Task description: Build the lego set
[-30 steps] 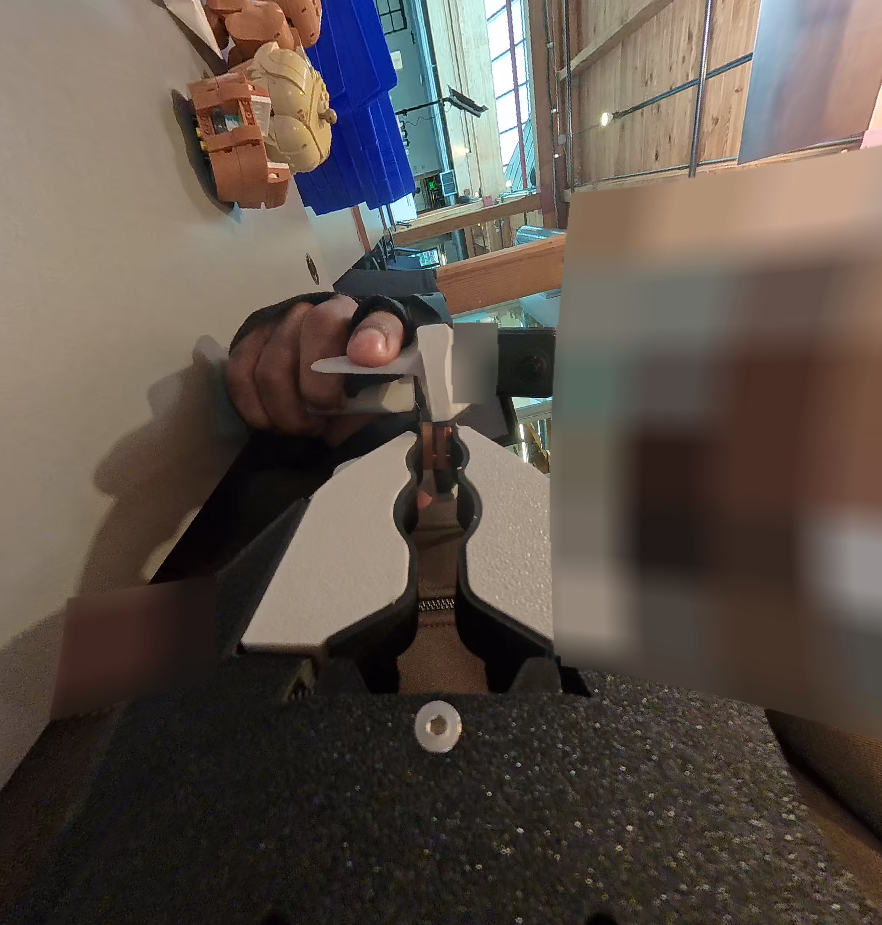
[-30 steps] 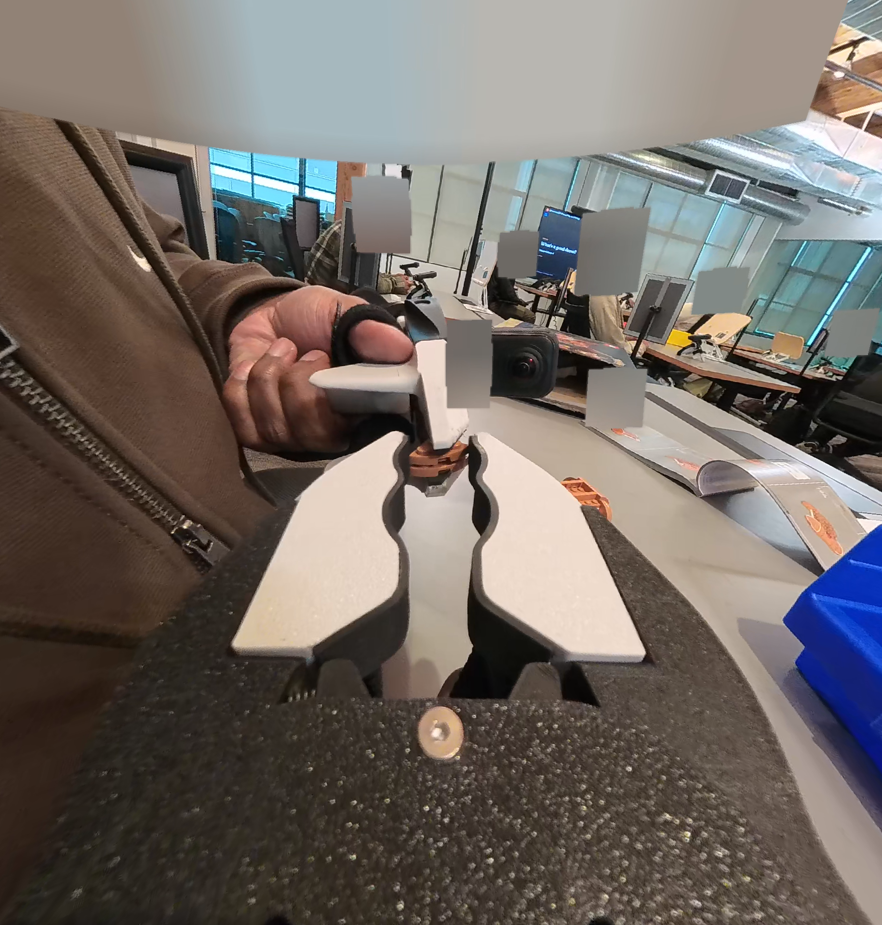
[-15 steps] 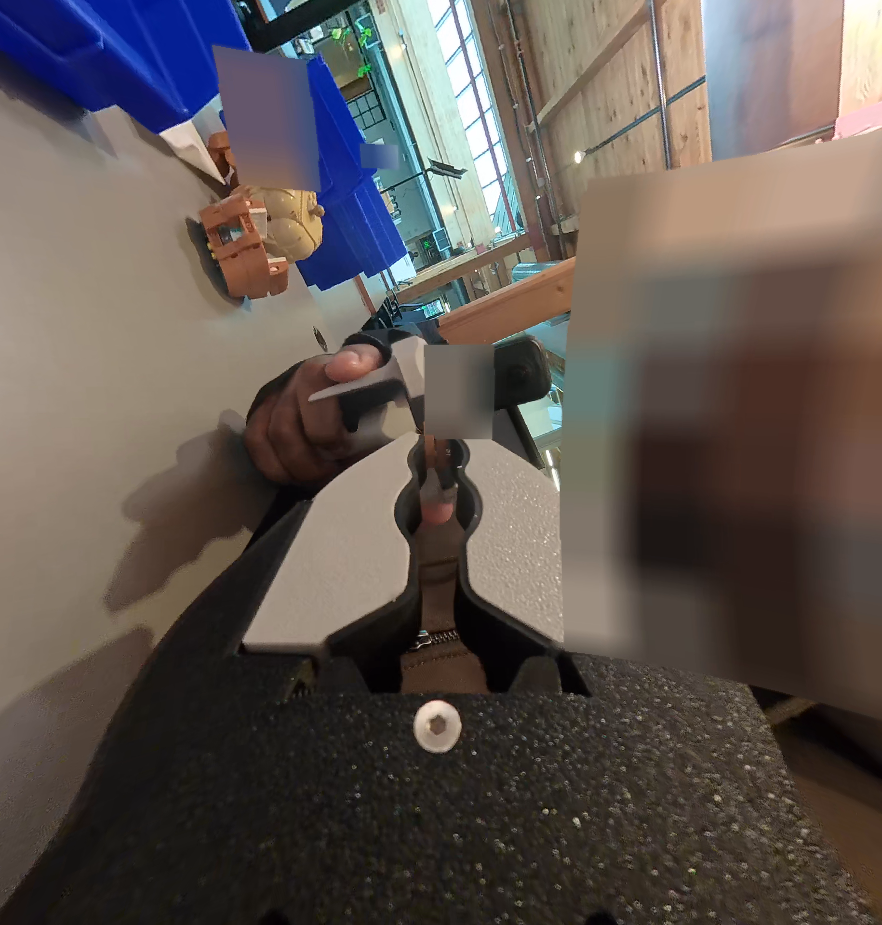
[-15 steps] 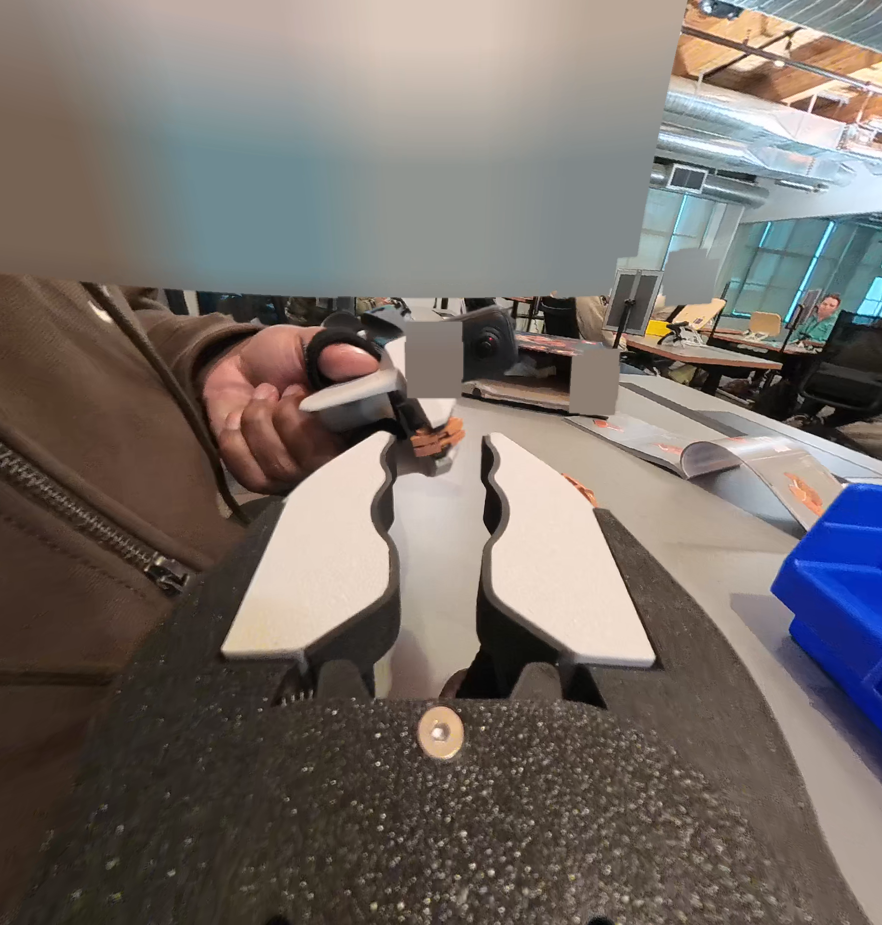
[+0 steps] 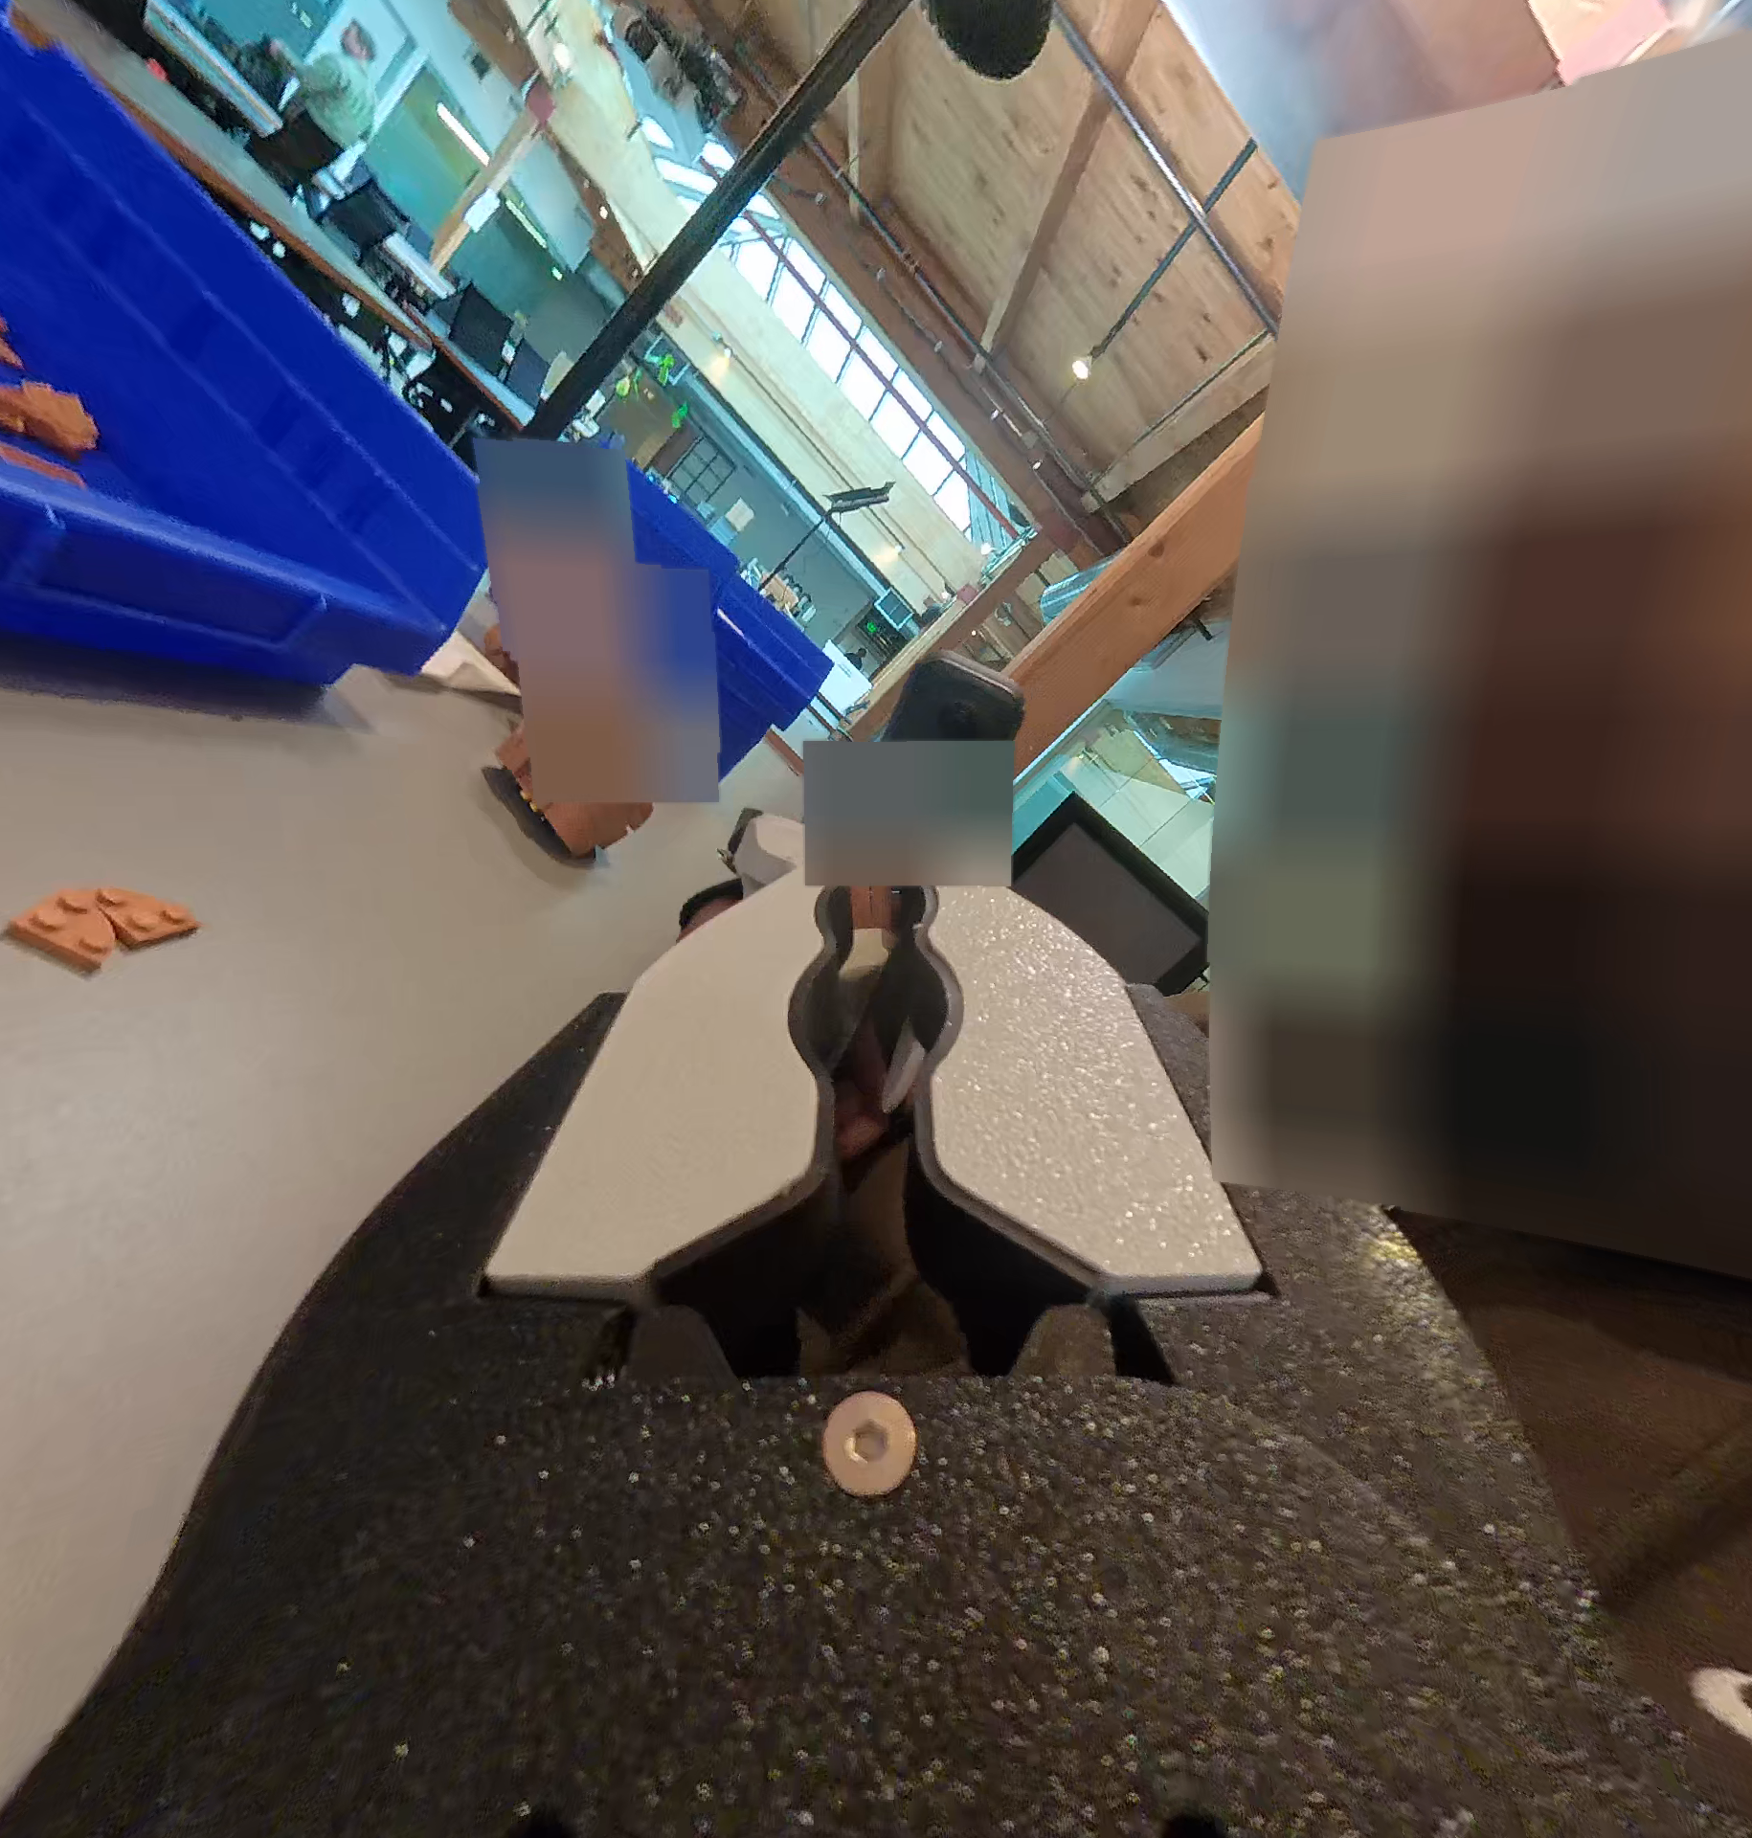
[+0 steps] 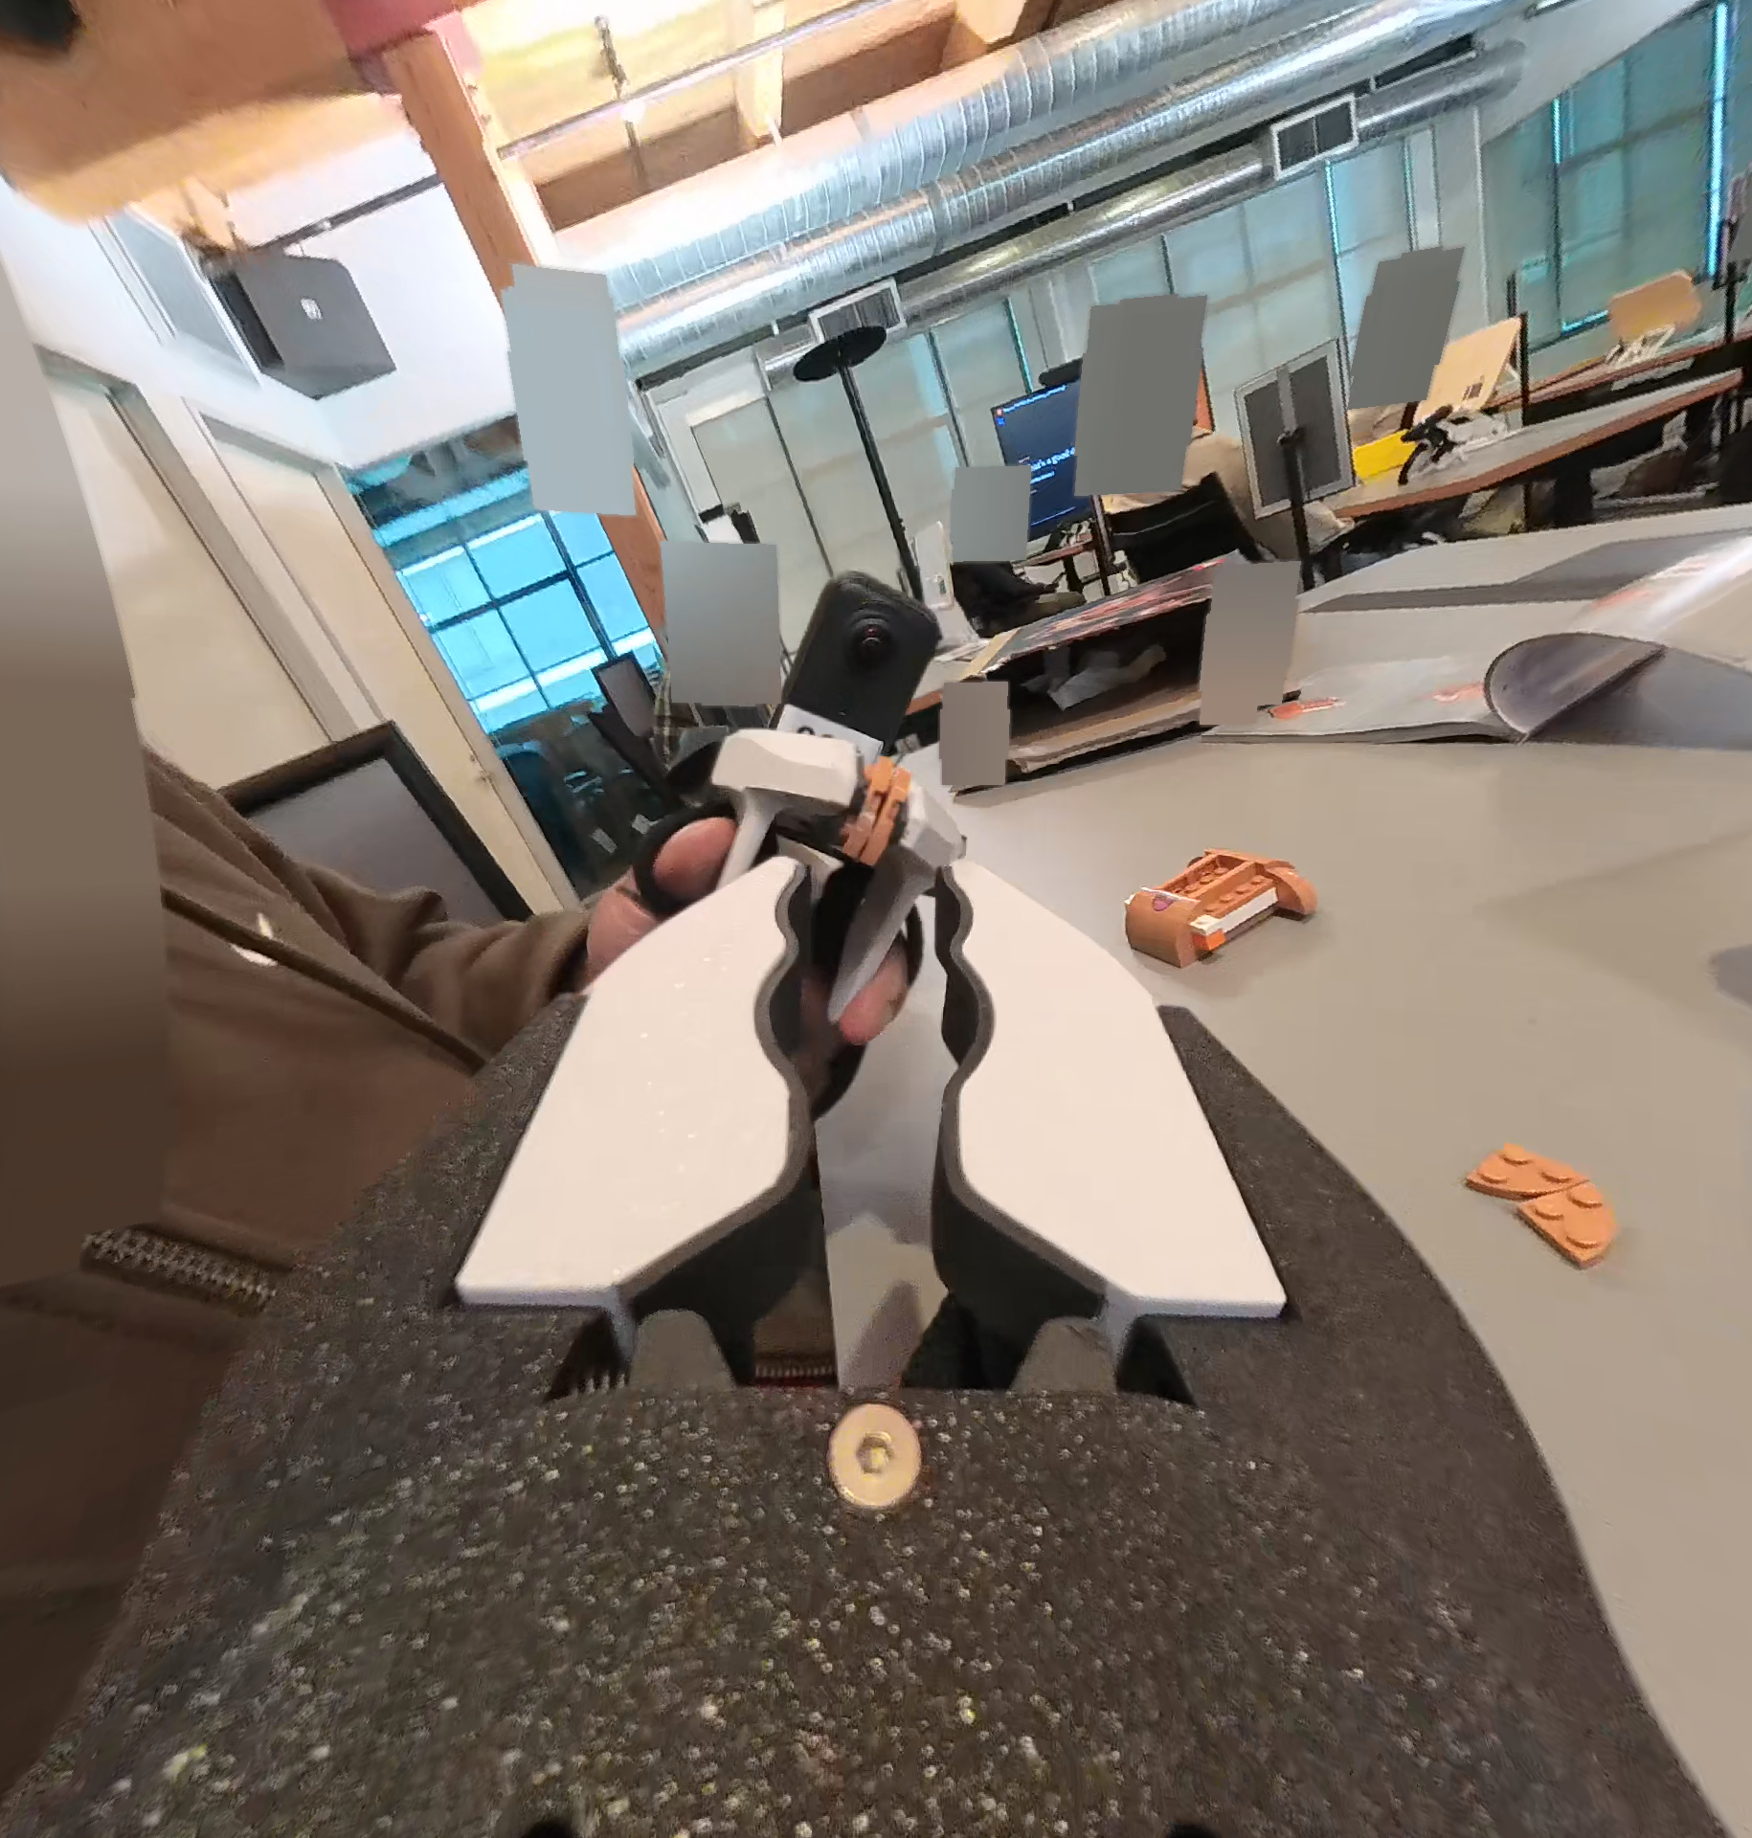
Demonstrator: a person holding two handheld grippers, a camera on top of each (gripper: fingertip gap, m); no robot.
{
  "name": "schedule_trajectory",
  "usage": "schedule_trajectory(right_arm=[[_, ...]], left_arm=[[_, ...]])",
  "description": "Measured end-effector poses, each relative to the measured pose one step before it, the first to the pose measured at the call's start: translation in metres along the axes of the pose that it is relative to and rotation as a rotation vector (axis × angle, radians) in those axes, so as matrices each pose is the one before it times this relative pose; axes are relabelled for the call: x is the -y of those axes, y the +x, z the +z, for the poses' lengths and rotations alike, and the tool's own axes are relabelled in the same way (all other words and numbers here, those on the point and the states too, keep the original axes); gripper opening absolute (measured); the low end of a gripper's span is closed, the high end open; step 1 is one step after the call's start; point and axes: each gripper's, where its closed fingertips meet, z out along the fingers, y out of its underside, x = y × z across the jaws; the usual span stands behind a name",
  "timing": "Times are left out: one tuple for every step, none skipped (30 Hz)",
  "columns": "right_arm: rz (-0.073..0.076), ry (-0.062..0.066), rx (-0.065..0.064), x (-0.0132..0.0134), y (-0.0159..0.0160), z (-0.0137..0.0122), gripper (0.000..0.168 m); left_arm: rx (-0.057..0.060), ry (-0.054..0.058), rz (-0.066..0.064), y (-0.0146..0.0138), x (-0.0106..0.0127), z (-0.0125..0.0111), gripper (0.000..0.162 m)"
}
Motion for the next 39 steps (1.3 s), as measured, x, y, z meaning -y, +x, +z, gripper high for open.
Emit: schedule_trajectory(right_arm=[[0.0135, 0.0019, 0.0011, -0.00008, 0.00038, 0.00095, 0.023], [0.0109, 0.0007, 0.0017, -0.00021, 0.00012, 0.00111, 0.023], [0.0092, 0.0006, 0.0020, -0.00034, -0.00009, 0.00110, 0.022], [0.0089, 0.0004, -0.0008, -0.00044, 0.00034, 0.00107, 0.022], [0.0096, 0.0024, -0.0008, 0.00005, 0.00023, 0.00103, 0.021], [0.0102, 0.0026, 0.0049, 0.00013, -0.00047, 0.00101, 0.020], [0.0095, 0.0011, 0.0063, -0.00006, -0.00059, 0.00090, 0.019], [0.0066, -0.0004, 0.0016, -0.00020, 0.00007, 0.00075, 0.018], [0.0052, 0.0006, -0.0005, -0.00011, 0.00029, 0.00067, 0.018], [0.0054, 0.0038, 0.0053, 0.00032, -0.00067, 0.00042, 0.017], [0.0054, 0.0056, 0.0111, 0.00070, -0.00153, 0.00016, 0.017], [0.0053, 0.0041, 0.0079, 0.00054, -0.00120, 0.00020, 0.016], [0.0035, 0.0025, 0.0040, 0.00032, -0.00072, 0.00027, 0.016], [0.0018, 0.0033, 0.0022, 0.00052, -0.00045, 0.00026, 0.015], [0.0017, 0.0045, 0.0016, 0.00064, -0.00033, 0.00010, 0.014], [0.0018, 0.0036, 0.0025, 0.00070, -0.00050, 0.00018, 0.014], [0.0019, 0.0035, 0.0004, 0.00050, -0.00011, 0.00021, 0.013], [0.0019, 0.0050, -0.0001, 0.00075, 0.00000, 0.00019, 0.013], [0.0022, 0.0032, 0.0013, 0.00052, -0.00017, 0.00016, 0.011], [0.0015, -0.0002, 0.0011, -0.00004, -0.00013, 0.00026, 0.011], [0.0004, -0.0025, 0.0017, -0.00035, -0.00029, 0.00028, 0.010], [-0.0001, -0.0010, 0.0002, -0.00033, -0.00004, 0.00015, 0.009], [-0.0008, -0.0007, -0.0008, -0.00019, 0.00005, 0.00011, 0.008], [-0.0015, -0.0026, 0.0000, -0.00022, 0.00003, 0.00008, 0.008], [-0.0014, -0.0032, 0.0006, -0.00048, 0.00011, 0.00017, 0.008], [-0.0004, -0.0026, 0.0020, -0.00040, -0.00015, 0.00021, 0.008], [0.0006, -0.0013, 0.0029, -0.00036, -0.00016, 0.00022, 0.008], [0.0005, -0.0003, 0.0021, -0.00013, -0.00014, 0.00023, 0.008], [-0.0022, -0.0009, 0.0002, -0.00014, 0.00001, 0.00021, 0.008], [-0.0044, -0.0014, 0.0008, -0.00025, -0.00028, 0.00012, 0.008], [-0.0045, -0.0017, -0.0014, -0.00029, -0.00002, 0.00001, 0.007], [-0.0072, -0.0016, -0.0029, -0.00037, 0.00016, -0.00001, 0.007], [-0.0063, -0.0012, -0.0009, -0.00044, 0.00001, -0.00006, 0.007], [-0.0028, 0.0002, 0.0030, -0.00030, -0.00055, 0.00017, 0.007], [-0.0015, 0.0005, 0.0033, -0.00003, -0.00074, 0.00011, 0.007], [-0.0049, -0.0010, -0.0005, 0.00004, -0.00012, 0.00007, 0.007], [-0.0057, -0.0028, -0.0032, -0.00024, 0.00041, -0.00012, 0.007], [-0.0016, -0.0019, -0.0068, -0.00033, 0.00128, -0.00016, 0.007], [0.0026, -0.0004, -0.0088, -0.00027, 0.00210, -0.00022, 0.007]], left_arm=[[-0.0110, 0.0090, 0.0196, 0.00061, 0.00127, 0.00033, 0.009], [-0.0076, 0.0066, 0.0171, 0.00031, 0.00085, 0.00022, 0.009], [-0.0025, 0.0072, 0.0184, -0.00021, 0.00088, 0.00024, 0.009], [-0.0110, 0.0114, 0.0223, 0.00132, 0.00127, -0.00007, 0.009], [-0.0149, 0.0125, 0.0254, 0.00235, 0.00140, -0.00011, 0.009], [0.0014, -0.0001, 0.0261, 0.00013, -0.00019, 0.00027, 0.009], [-0.0015, 0.0012, 0.0318, 0.00076, -0.00010, 0.00005, 0.009], [-0.0067, 0.0091, 0.0316, 0.00181, 0.00089, -0.00008, 0.009], [0.0053, 0.0058, 0.0234, -0.00011, 0.00052, -0.00009, 0.009], [0.0041, -0.0023, 0.0143, -0.00057, -0.00034, 0.00019, 0.009], [-0.0065, 0.0036, 0.0100, 0.00072, 0.00029, 0.00004, 0.009], [-0.0044, 0.0046, 0.0060, 0.00017, 0.00034, -0.00003, 0.009], [-0.0011, 0.0031, 0.0054, -0.00024, 0.00012, 0.00000, 0.009], [-0.0044, 0.0026, 0.0056, 0.00023, 0.00004, 0.00020, 0.009], [-0.0022, 0.0005, 0.0038, -0.00008, -0.00032, 0.00021, 0.009], [-0.0017, 0.0005, 0.0021, -0.00006, -0.00036, 0.00035, 0.009], [-0.0030, 0.0005, 0.0022, 0.00011, -0.00036, 0.00035, 0.009], [-0.0010, -0.0038, 0.0034, -0.00009, -0.00103, 0.00042, 0.009], [-0.0012, -0.0056, 0.0042, 0.00007, -0.00120, 0.00050, 0.009], [-0.0033, -0.0027, 0.0057, 0.00073, -0.00101, 0.00041, 0.009], [0.0020, 0.0000, 0.0036, -0.00002, -0.00011, 0.00016, 0.009], [0.0038, -0.0026, 0.0025, -0.00048, -0.00028, 0.00002, 0.009], [-0.0003, -0.0007, 0.0023, 0.00002, -0.00013, -0.00017, 0.009], [-0.0010, 0.0000, -0.0011, -0.00002, -0.00014, -0.00023, 0.009], [-0.0020, -0.0001, -0.0048, -0.00013, -0.00018, -0.00037, 0.009], [-0.0024, 0.0000, -0.0025, -0.00006, -0.00026, -0.00042, 0.009], [-0.0012, 0.0004, 0.0015, 0.00016, -0.00009, -0.00042, 0.009], [-0.0003, 0.0016, 0.0025, 0.00019, 0.00002, -0.00023, 0.009], [0.0003, 0.0007, -0.0009, -0.00014, -0.00007, -0.00025, 0.009], [-0.0025, 0.0011, -0.0011, 0.00032, -0.00003, -0.00028, 0.009], [-0.0005, 0.0006, -0.0015, 0.00003, -0.00017, -0.00005, 0.009], [0.0008, -0.0031, -0.0046, -0.00029, -0.00027, -0.00009, 0.009], [0.0020, -0.0048, 0.0011, -0.00023, -0.00041, -0.00012, 0.009], [-0.0029, -0.0031, 0.0013, 0.00063, -0.00012, -0.00022, 0.009], [-0.0047, -0.0001, -0.0003, 0.00077, 0.00019, -0.00008, 0.009], [-0.0012, 0.0002, -0.0010, 0.00023, 0.00003, 0.00001, 0.009], [0.0017, -0.0032, -0.0003, -0.00026, -0.00020, -0.00004, 0.009], [0.0095, -0.0034, 0.0046, -0.00118, -0.00005, 0.00008, 0.009], [0.0180, -0.0008, 0.0030, -0.00216, -0.00009, 0.00024, 0.009]])
